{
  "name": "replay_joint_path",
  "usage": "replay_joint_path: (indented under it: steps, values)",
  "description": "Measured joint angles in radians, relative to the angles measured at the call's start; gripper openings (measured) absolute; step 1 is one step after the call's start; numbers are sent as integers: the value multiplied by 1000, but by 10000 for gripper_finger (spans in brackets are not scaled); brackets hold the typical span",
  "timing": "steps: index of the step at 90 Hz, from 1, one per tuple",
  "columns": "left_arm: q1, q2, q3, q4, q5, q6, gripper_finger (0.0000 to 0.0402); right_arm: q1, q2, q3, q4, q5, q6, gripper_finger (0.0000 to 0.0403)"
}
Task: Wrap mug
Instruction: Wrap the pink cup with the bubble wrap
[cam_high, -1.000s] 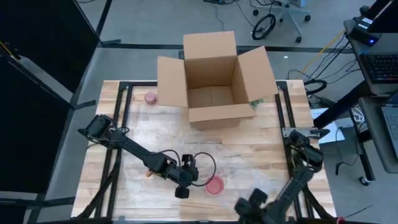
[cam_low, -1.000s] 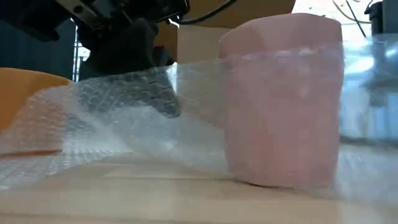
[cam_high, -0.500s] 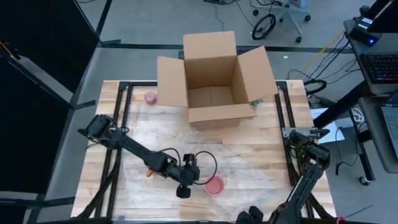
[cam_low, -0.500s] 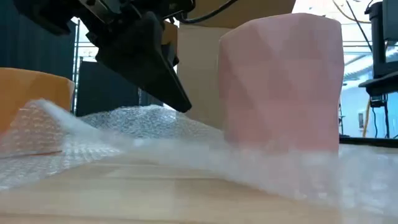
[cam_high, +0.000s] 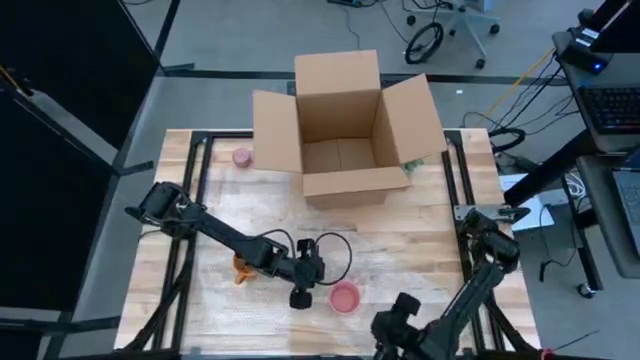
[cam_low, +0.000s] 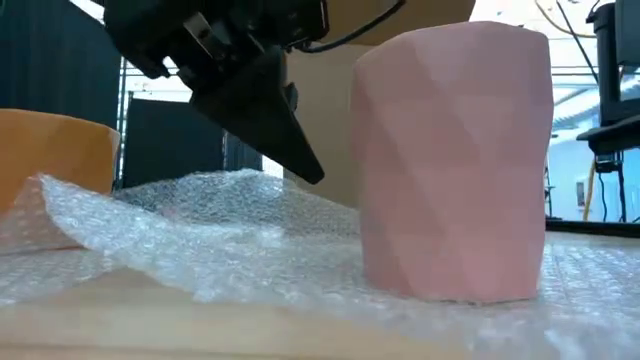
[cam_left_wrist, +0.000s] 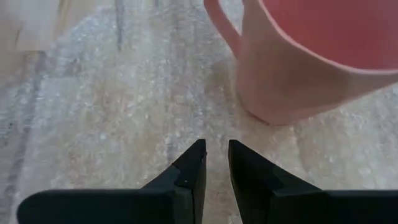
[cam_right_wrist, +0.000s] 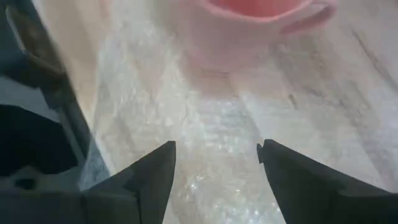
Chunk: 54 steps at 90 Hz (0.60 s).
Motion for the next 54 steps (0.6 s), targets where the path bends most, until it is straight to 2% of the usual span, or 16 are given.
replay_joint_path:
  steps: [12,26,39,54]
  values:
    - [27,14,0,9,-2,1,56,-7,69,-48,22,-34,81,225]
    - [56,65,1,31,21,0,56,-1,86,-125,118,-71,159,225]
    - [69,118,1,22,66,-23,56,-7,40,-204,135,-110,169,225]
    - [70,131,4,6,95,-67,56,-17,-58,-358,125,-132,130,225]
